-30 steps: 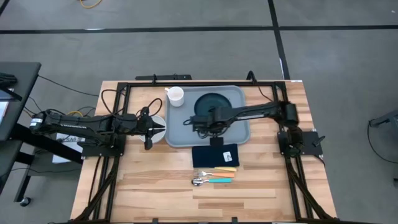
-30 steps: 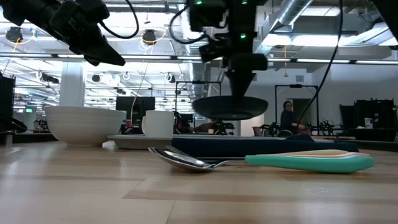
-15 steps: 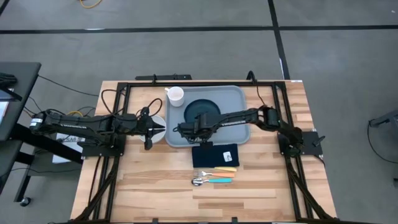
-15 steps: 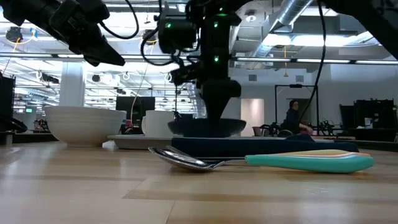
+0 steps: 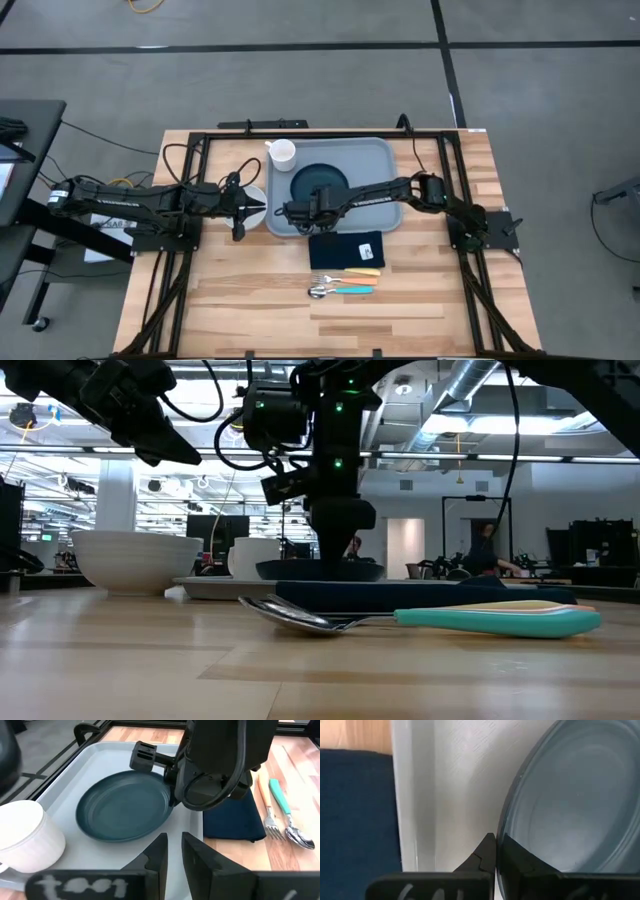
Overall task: Set up tray
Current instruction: Put the black plate on the gray serving tray below the white mug, then put the white bowl on the black plate on the gray serving tray
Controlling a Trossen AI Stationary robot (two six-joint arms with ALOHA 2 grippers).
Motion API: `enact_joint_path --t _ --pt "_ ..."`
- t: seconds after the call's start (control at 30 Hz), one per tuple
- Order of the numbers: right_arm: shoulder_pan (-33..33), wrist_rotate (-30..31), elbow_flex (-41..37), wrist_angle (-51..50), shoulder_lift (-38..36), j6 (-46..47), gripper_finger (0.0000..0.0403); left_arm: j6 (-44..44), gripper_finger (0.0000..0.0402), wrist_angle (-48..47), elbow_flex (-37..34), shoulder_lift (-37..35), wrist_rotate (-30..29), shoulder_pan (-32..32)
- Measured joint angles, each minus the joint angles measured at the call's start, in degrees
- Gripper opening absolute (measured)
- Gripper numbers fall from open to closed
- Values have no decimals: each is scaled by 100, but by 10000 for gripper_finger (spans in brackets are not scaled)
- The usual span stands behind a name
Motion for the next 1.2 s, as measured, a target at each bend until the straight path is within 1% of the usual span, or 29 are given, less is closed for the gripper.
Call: enact_joint_path --t 0.17,0.27,0.53,0.9,1.2 --pt "-2 0 0 17 0 -2 0 0 45 1 0 1 -2 0" --pt "-2 2 0 17 0 -2 7 0 45 1 0 0 -2 0" --pt "-2 21 0 50 0 0 56 -2 45 -1 0 0 -2 -1" --pt "0 22 31 -72 -43 -90 101 2 45 -3 0 0 -2 -1" --pt "72 24 1237 -1093 -68 46 116 90 45 -34 0 0 -3 1"
